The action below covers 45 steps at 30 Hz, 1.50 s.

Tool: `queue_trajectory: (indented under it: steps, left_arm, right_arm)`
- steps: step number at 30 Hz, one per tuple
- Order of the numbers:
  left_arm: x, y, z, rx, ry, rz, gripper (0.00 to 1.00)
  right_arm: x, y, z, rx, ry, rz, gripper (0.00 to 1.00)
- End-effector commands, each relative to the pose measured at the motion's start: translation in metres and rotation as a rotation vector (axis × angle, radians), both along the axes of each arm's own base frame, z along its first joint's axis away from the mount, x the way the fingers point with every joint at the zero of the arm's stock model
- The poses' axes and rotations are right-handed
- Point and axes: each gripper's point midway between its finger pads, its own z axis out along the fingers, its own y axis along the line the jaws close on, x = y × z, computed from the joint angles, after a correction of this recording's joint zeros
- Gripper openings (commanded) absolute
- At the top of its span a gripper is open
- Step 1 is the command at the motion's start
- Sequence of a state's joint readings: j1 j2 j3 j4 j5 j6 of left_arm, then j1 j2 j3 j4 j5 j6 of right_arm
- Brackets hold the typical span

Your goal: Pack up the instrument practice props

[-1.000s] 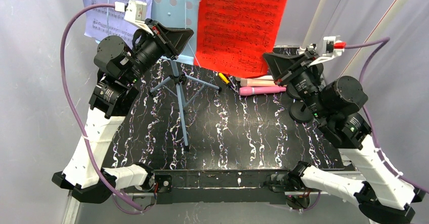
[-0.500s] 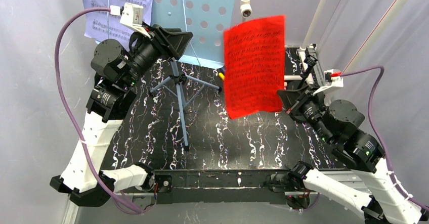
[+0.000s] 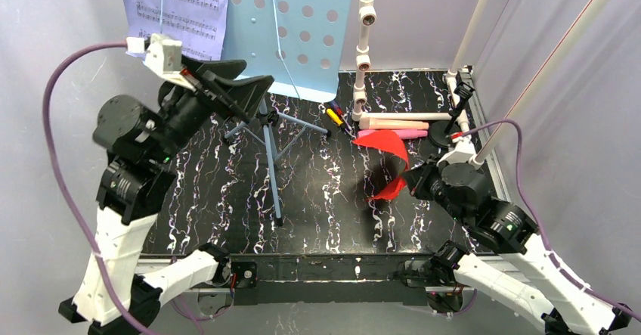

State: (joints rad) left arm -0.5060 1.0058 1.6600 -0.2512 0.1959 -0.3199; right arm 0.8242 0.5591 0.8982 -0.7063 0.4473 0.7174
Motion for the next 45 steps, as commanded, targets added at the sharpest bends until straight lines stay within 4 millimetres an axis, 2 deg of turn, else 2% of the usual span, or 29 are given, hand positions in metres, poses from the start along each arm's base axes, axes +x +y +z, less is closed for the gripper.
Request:
queue_trajectory:
  steps: [1,4,7,13,16,19,22,26,31,36,42,45]
  left_arm:
    - [-0.034,0.013,0.000,0.052,-0.073,-0.028,0.75]
    - [-0.048,0.022,-0.010,0.081,-0.092,-0.022,0.75]
    - [-0.060,0.035,-0.024,0.107,-0.108,0.012,0.75]
    - [-0.065,0.051,-0.066,0.169,-0.094,0.078,0.76]
    - [-0.064,0.055,-0.087,0.205,-0.093,0.099,0.76]
    - [-0.062,0.059,-0.108,0.226,-0.106,0.123,0.76]
    - [-0.057,0.062,-0.127,0.239,-0.112,0.153,0.76]
    - [-0.046,0.065,-0.148,0.259,-0.092,0.194,0.76]
    - [-0.037,0.068,-0.168,0.268,-0.071,0.225,0.76]
    - [-0.034,0.075,-0.177,0.265,-0.061,0.271,0.76]
    - [-0.034,0.082,-0.179,0.251,-0.069,0.306,0.76]
    - [-0.035,0.086,-0.179,0.260,-0.082,0.325,0.77]
  right_arm:
    - [0.004,0.018,-0.012,0.061,0.038,0.021,0.01]
    - [0.003,0.039,-0.014,0.085,0.073,0.094,0.01]
    - [0.000,0.060,-0.006,0.112,0.108,0.172,0.01]
    - [-0.001,0.100,0.016,0.215,0.136,0.305,0.01]
    - [0.001,0.109,0.019,0.257,0.136,0.317,0.01]
    - [0.003,0.107,0.005,0.234,0.157,0.298,0.01]
    - [0.004,0.093,-0.030,0.145,0.218,0.233,0.01]
    - [0.001,0.059,-0.081,-0.031,0.320,0.109,0.01]
    - [-0.006,0.016,-0.126,-0.246,0.418,-0.011,0.01]
    - [-0.011,-0.017,-0.153,-0.425,0.503,-0.096,0.01]
    - [-0.010,-0.054,-0.179,-0.597,0.575,-0.220,0.01]
    - [-0.005,-0.066,-0.190,-0.607,0.605,-0.263,0.01]
